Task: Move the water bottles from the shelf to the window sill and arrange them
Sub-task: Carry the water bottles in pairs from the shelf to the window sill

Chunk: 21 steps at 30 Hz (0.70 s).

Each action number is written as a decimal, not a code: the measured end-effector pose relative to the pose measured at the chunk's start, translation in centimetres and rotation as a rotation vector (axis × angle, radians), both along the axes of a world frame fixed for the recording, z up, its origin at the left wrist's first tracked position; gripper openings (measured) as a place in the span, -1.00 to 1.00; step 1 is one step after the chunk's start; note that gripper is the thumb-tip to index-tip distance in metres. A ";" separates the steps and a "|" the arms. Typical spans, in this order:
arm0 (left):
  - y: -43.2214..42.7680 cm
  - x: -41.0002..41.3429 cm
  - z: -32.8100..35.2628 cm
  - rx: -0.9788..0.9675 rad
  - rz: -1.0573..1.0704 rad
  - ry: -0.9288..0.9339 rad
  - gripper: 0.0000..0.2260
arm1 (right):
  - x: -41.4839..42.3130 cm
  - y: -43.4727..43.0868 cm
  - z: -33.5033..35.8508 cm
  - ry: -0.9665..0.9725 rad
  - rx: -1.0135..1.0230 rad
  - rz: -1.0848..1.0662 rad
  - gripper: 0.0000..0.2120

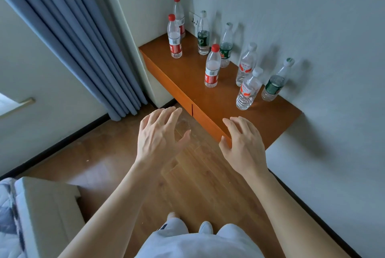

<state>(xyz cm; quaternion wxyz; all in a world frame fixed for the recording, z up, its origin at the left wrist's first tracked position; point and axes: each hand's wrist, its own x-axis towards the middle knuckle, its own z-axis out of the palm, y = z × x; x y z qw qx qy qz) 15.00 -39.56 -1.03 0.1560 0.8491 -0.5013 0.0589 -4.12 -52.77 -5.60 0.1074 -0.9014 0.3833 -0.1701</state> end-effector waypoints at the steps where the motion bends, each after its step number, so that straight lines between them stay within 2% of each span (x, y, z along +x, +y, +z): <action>1: -1.0 0.6 -0.1 0.002 0.000 0.006 -0.50 | 0.6 -0.9 -0.2 0.002 0.005 -0.003 -0.48; 14: -15.4 12.5 -1.6 0.059 -0.117 0.023 -0.46 | 10.4 -11.2 -0.9 -0.013 -0.061 -0.101 -0.53; 21: -23.0 18.5 -3.4 0.152 -0.262 0.076 -0.44 | 13.2 -14.3 -1.5 -0.051 -0.073 -0.315 -0.53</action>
